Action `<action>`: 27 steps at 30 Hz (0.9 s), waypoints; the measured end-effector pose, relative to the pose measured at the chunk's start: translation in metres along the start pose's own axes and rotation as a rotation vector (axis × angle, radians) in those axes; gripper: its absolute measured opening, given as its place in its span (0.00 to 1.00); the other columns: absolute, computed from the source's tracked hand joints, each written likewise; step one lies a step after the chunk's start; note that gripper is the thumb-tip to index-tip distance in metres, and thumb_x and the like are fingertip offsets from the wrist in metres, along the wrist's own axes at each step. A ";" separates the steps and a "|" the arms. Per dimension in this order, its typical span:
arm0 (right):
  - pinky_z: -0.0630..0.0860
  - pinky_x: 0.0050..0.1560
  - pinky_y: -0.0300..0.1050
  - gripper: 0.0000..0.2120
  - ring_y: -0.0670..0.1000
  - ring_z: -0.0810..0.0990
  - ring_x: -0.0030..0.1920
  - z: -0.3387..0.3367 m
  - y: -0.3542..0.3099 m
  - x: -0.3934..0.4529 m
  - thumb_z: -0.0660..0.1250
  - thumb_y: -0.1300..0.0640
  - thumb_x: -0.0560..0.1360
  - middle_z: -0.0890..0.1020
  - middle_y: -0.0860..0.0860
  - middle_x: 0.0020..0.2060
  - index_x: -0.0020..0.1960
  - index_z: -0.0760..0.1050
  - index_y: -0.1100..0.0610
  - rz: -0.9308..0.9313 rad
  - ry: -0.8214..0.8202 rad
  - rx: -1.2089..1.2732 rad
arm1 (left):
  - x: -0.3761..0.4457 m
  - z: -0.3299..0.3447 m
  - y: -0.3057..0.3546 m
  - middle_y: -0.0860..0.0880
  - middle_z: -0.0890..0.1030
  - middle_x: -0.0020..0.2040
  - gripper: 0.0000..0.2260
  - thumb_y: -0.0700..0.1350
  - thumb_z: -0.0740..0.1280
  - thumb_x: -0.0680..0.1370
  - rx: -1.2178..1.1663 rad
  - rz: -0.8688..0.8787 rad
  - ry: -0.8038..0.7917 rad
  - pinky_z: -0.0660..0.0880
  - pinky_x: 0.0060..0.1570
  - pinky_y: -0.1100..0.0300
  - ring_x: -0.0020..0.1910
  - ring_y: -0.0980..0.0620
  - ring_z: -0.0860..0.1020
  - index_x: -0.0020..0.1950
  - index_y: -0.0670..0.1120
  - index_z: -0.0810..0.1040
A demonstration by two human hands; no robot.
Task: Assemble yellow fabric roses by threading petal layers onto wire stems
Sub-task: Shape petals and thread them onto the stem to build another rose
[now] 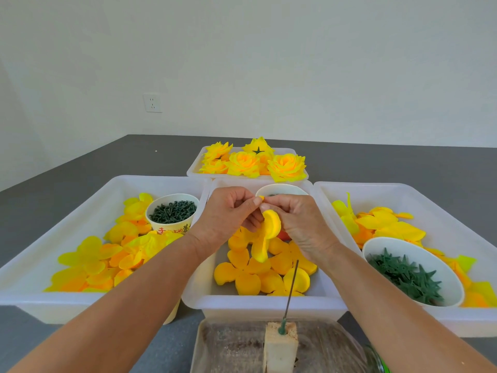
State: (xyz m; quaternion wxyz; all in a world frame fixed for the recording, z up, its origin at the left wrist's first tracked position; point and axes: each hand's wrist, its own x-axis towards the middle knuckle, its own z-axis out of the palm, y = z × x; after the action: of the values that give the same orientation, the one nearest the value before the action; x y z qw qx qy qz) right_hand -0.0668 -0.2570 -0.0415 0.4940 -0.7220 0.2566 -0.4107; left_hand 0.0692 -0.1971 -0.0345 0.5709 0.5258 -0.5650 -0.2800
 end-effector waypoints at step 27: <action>0.76 0.42 0.39 0.07 0.45 0.78 0.40 -0.005 0.000 0.005 0.66 0.57 0.76 0.83 0.48 0.37 0.42 0.81 0.52 0.062 0.177 0.099 | 0.007 -0.005 -0.006 0.42 0.80 0.43 0.06 0.39 0.62 0.78 -0.199 -0.145 0.201 0.78 0.45 0.55 0.43 0.46 0.78 0.47 0.41 0.79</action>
State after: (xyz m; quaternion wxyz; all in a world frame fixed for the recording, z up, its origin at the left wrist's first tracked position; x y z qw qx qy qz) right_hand -0.0690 -0.2633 -0.0388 0.5169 -0.6493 0.3010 -0.4697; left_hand 0.0772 -0.2037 -0.0365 0.6522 0.5314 -0.4347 -0.3212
